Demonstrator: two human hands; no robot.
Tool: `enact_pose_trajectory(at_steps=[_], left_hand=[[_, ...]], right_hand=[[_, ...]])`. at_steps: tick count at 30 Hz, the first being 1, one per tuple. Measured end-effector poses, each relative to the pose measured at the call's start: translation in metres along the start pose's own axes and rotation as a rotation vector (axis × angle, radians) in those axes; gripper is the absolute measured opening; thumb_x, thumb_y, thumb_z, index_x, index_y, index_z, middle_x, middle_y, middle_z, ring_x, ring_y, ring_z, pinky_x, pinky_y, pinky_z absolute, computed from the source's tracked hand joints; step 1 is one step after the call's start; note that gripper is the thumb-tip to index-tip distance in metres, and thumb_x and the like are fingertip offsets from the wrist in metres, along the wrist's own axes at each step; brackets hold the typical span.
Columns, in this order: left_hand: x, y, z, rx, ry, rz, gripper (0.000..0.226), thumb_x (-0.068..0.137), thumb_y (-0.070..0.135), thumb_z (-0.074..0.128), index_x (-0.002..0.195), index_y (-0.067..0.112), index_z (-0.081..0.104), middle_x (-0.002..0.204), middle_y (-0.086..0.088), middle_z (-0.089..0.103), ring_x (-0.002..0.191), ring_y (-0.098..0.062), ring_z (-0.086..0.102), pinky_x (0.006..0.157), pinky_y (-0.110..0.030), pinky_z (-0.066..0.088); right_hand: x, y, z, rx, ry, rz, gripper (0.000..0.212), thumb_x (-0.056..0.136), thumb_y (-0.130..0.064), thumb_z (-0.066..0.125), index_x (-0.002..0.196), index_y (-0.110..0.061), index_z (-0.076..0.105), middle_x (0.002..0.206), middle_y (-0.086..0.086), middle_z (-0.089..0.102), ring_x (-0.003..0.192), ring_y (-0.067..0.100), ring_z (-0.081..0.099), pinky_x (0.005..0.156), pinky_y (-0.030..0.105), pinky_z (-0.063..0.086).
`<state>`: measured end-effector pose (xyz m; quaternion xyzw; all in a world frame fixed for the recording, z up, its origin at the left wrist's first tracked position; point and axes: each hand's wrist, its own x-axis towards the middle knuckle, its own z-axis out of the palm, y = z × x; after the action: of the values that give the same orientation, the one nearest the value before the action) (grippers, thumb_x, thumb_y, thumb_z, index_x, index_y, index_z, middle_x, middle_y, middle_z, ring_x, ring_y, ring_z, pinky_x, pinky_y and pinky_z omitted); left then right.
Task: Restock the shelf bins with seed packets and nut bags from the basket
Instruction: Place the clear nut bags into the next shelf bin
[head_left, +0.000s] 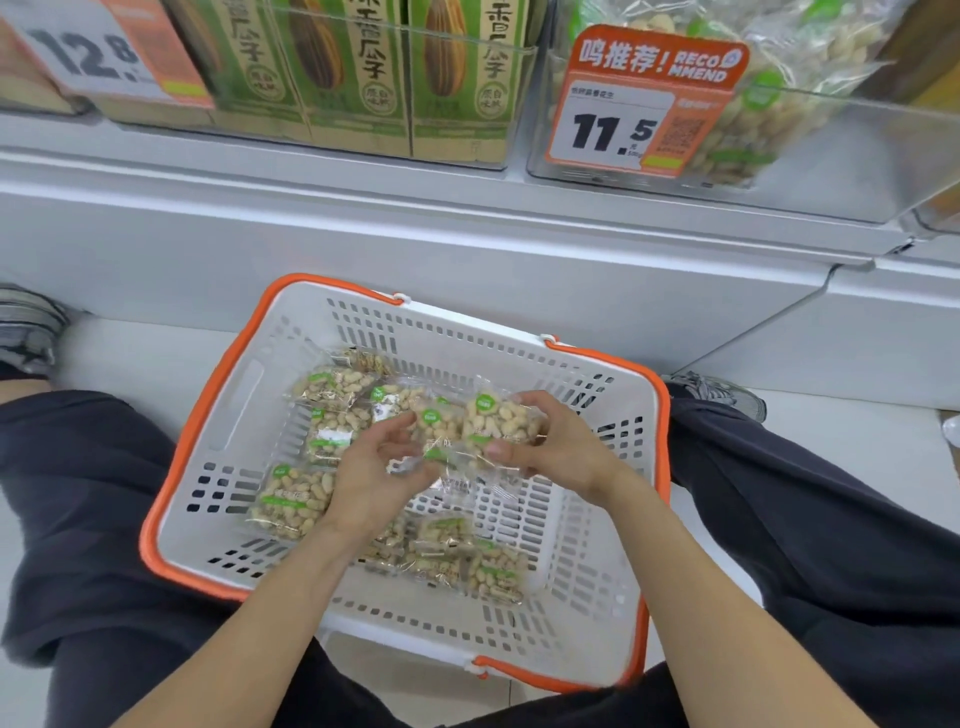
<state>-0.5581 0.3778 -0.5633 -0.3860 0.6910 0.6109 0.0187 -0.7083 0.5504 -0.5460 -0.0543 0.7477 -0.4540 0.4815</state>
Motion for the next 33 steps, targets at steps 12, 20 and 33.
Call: enact_pose_trajectory(at_steps=[12, 20, 33], left_hand=[[-0.010, 0.021, -0.006, -0.309, -0.322, -0.148, 0.065, 0.070, 0.020, 0.079, 0.129, 0.026, 0.051, 0.136, -0.007, 0.054, 0.121, -0.028, 0.057, 0.104, -0.051, 0.046], [-0.014, 0.042, -0.010, 0.047, -0.263, 0.107, 0.087, 0.074, 0.070, 0.069, 0.140, 0.018, 0.046, 0.132, 0.003, 0.063, 0.124, -0.014, 0.057, 0.107, -0.038, 0.045], [-0.025, 0.068, -0.003, 0.077, -0.380, 0.239, 0.054, 0.068, 0.032, 0.089, 0.111, 0.023, 0.059, 0.093, 0.017, 0.072, 0.085, 0.002, 0.068, 0.072, -0.015, 0.050]], right_hand=[[-0.002, 0.001, -0.001, 0.115, -0.130, 0.025, 0.073, 0.065, 0.001, 0.091, 0.126, -0.007, 0.052, 0.127, 0.022, 0.058, 0.099, 0.036, 0.071, 0.080, 0.054, 0.060], [-0.025, -0.040, 0.004, -0.309, 0.043, -0.226, 0.106, 0.050, -0.027, 0.100, 0.138, -0.039, 0.042, 0.119, -0.016, 0.050, 0.096, 0.004, 0.057, 0.071, 0.014, 0.048], [-0.031, -0.054, -0.002, -0.659, 0.117, -0.454, 0.075, 0.041, -0.046, 0.099, 0.103, -0.027, 0.061, 0.095, -0.016, 0.058, 0.087, 0.001, 0.052, 0.076, 0.020, 0.045]])
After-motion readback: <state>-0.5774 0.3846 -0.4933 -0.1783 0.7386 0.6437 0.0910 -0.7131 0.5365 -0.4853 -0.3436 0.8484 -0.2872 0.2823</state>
